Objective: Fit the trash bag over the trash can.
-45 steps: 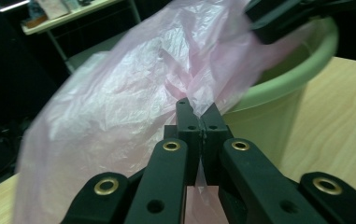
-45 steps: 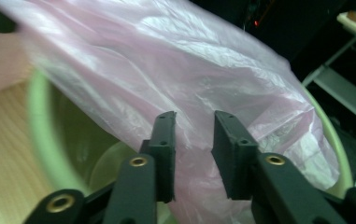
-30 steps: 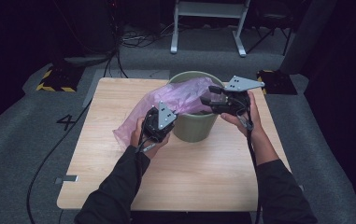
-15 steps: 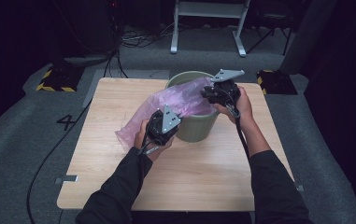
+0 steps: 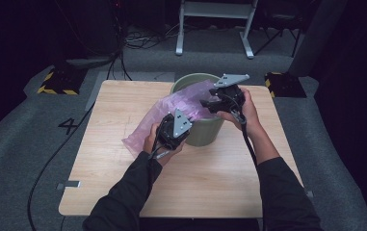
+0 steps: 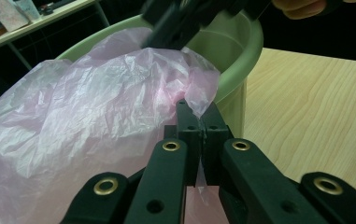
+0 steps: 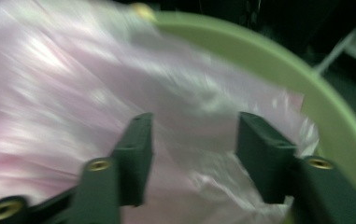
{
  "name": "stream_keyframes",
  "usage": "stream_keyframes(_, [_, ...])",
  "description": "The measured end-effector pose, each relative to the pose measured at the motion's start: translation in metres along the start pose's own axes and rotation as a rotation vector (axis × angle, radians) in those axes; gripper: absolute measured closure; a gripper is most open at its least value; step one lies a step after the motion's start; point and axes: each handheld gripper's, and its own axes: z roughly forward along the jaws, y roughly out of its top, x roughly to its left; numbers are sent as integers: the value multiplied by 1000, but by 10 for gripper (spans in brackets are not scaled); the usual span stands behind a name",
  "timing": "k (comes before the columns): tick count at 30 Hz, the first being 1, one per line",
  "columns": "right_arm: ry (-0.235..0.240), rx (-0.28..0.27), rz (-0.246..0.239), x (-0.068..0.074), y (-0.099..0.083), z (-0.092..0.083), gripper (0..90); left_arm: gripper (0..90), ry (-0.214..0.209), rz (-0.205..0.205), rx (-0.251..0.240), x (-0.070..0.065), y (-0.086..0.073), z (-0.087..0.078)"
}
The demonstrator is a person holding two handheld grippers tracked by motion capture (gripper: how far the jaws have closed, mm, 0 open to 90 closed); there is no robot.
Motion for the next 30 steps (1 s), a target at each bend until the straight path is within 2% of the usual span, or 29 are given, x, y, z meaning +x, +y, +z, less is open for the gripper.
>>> stream_keyframes(2, [82,-90,12,4,1,-10,346,890,-8,-6,-5,0,0,0])
stream_keyframes(3, [112,-113,16,6,2,-13,332,888,-9,-8,-9,0,0,1])
stream_keyframes(5, [197,-133,12,12,2,-16,300,877,-23,-9,-18,0,0,0])
stream_keyframes(7, [240,-118,-4,17,1,-15,308,862,-27,-8,-24,0,0,-2])
stream_keyframes(8, [240,-97,-15,19,0,-13,339,852,-40,-11,-30,1,0,-3])
stream_keyframes(9, [245,-82,-30,21,-2,-10,397,844,-34,-9,-29,1,-1,-3])
stream_keyframes(13, [279,-78,-49,22,-5,-7,559,825,-44,-16,-42,3,-1,-5])
stream_keyframes(17, [266,-80,-76,24,-5,-8,739,779,-52,-13,-54,2,-3,-8])
stream_keyframes(20, [251,-79,-87,25,-6,-7,844,610,-40,-17,-53,2,-5,-12])
stream_keyframes(22, [241,-89,-74,23,-7,-8,876,499,-76,-17,-40,3,-9,-16])
stream_keyframes(23, [236,-91,-70,22,-7,-8,885,455,-74,-19,-18,3,-11,-18])
stream_keyframes(27, [197,-102,-53,17,-8,-11,900,291,-73,-34,16,5,-23,-30])
stream_keyframes(30, [166,-105,-34,11,-10,-13,900,199,-89,-51,46,11,-33,-39])
